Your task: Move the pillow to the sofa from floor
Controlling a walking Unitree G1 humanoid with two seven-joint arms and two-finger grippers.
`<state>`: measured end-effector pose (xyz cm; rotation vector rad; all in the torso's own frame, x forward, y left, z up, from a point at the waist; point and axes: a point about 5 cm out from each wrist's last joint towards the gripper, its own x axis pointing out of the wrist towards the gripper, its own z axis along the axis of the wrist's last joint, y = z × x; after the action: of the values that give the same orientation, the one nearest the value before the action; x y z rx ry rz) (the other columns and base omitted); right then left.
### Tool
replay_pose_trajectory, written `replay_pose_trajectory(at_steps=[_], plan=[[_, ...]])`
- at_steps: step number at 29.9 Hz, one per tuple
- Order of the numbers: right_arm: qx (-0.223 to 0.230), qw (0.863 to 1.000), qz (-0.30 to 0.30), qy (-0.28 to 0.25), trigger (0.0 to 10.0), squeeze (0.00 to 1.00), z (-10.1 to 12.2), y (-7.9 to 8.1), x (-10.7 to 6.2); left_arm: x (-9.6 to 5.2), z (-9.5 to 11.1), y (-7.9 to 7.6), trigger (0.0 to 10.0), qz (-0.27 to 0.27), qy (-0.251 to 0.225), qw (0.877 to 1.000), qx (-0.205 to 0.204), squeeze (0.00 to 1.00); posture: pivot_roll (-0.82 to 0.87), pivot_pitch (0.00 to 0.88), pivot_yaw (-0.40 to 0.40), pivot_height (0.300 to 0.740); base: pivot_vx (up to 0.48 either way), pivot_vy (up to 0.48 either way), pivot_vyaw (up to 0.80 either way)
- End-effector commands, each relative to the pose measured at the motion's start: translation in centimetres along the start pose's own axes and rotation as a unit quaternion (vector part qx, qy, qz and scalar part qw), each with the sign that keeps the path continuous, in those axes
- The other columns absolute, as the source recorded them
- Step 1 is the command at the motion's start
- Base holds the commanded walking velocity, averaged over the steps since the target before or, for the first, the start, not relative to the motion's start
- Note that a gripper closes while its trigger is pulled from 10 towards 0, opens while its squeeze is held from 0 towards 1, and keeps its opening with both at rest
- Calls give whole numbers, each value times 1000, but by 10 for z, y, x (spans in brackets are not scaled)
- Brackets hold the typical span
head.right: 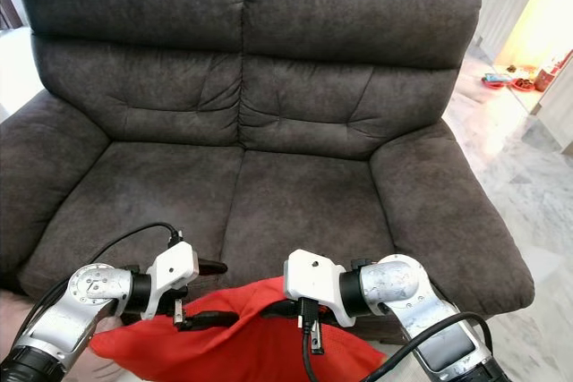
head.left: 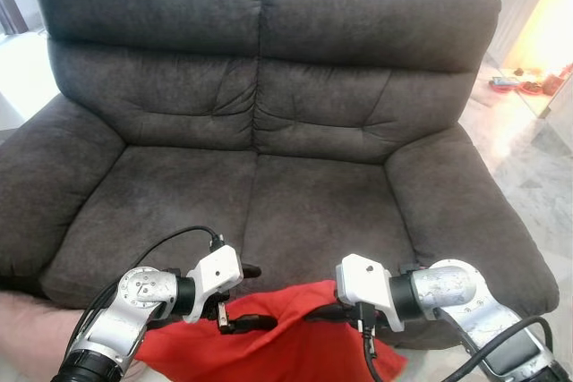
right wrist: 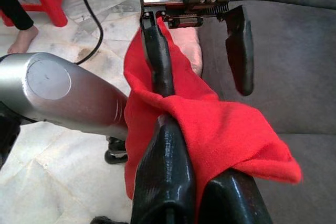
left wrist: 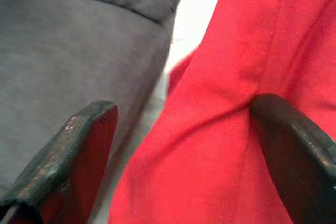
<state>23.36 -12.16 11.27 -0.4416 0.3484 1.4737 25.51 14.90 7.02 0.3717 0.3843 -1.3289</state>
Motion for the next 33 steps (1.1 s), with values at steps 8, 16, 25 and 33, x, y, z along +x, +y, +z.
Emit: replay_pose_trajectory(at_steps=[8, 16, 25, 33], plan=[[-58, 997, -17, -42, 0, 0, 30, -11, -6, 0, -11, -7, 10000, -15, 40, 999, -4, 0, 66, 5, -95, 726, 0, 0, 0], [-57, 998, -28, -28, 0, 0, 25, -17, -6, -17, 25, -5, 10000, -30, -26, 999, -12, 0, 78, 0, -99, 726, 0, 0, 0], [-64, 997, -43, -24, 0, 0, 24, -24, 1, -21, 33, -11, 10000, -68, -16, 998, -6, 0, 89, 0, -97, 726, 0, 0, 0], [-72, 996, -42, -35, 0, 0, 30, -24, 1, -12, 19, 11, 10000, 51, 40, 996, 58, 0, 82, 0, -94, 726, 0, 0, 0]])
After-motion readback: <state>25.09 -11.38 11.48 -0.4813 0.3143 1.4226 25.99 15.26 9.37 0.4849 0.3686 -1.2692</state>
